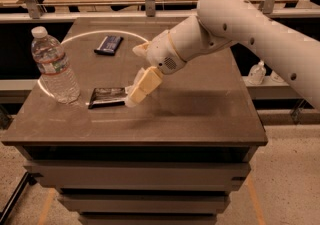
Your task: Move rxbar chocolate near water bottle
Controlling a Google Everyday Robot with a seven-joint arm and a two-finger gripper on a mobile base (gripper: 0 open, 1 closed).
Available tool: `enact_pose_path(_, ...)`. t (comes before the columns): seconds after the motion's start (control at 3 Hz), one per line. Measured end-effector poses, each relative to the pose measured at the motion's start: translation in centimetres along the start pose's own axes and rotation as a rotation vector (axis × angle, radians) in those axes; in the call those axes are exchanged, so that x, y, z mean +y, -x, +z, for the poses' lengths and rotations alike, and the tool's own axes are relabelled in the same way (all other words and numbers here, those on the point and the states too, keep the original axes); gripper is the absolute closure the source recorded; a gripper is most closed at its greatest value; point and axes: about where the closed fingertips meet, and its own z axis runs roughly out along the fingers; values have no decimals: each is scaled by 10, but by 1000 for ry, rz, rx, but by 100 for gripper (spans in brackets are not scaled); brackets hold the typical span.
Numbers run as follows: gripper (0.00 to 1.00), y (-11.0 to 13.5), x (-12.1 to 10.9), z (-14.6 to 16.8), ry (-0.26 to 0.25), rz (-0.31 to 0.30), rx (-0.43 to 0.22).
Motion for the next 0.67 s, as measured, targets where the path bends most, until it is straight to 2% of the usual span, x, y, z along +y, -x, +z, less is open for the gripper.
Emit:
enact_pose_path(0.33,0,-20,-16,-32,-31,5,35)
enact_pose_path(0.67,0,-20,-16,-32,-31,5,35)
